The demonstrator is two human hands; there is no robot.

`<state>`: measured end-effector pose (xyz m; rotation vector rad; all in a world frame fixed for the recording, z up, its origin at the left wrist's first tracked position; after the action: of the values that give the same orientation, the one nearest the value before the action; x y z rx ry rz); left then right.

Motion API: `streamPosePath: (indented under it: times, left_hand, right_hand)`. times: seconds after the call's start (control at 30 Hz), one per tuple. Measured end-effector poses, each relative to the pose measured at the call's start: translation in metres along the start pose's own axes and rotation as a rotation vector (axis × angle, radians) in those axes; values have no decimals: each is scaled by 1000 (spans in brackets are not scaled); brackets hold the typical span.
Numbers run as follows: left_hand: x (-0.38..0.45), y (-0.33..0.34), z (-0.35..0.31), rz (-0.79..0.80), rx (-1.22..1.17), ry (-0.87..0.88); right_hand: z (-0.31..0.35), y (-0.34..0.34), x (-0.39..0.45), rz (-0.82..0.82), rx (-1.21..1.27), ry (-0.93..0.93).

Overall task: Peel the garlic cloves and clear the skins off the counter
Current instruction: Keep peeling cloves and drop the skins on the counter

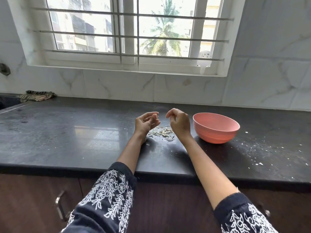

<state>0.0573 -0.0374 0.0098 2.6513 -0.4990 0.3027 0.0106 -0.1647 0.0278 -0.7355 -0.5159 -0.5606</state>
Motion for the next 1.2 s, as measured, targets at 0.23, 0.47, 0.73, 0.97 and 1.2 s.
streamPosePath:
  times: [0.23, 0.47, 0.73, 0.97, 1.2]
  left_hand:
    - [-1, 2, -2, 21, -23, -18]
    - [-1, 0, -3, 19, -19, -4]
    - [-2, 0, -6, 16, -178, -34]
    - [-3, 1, -6, 14, -181, -63]
    - [-3, 0, -8, 26, -185, -77]
  right_hand:
    - [0, 5, 0, 72, -66, -16]
    - [8, 3, -2, 83, 1, -66]
    - [5, 0, -3, 28, -55, 29]
    - [7, -1, -4, -9, -26, -33]
    - [7, -2, -5, -15, -10, 4]
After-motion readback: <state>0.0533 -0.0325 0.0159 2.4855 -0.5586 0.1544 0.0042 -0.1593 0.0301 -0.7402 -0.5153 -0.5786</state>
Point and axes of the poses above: each hand's wrist, its own x-axis towards the middle knuckle, its own y-axis out of the palm, z = x × y, the point moved 1 cm from there along x, towards the middle knuckle, and after that the axes turned 4 degrees about z, right-handed, at the moved point
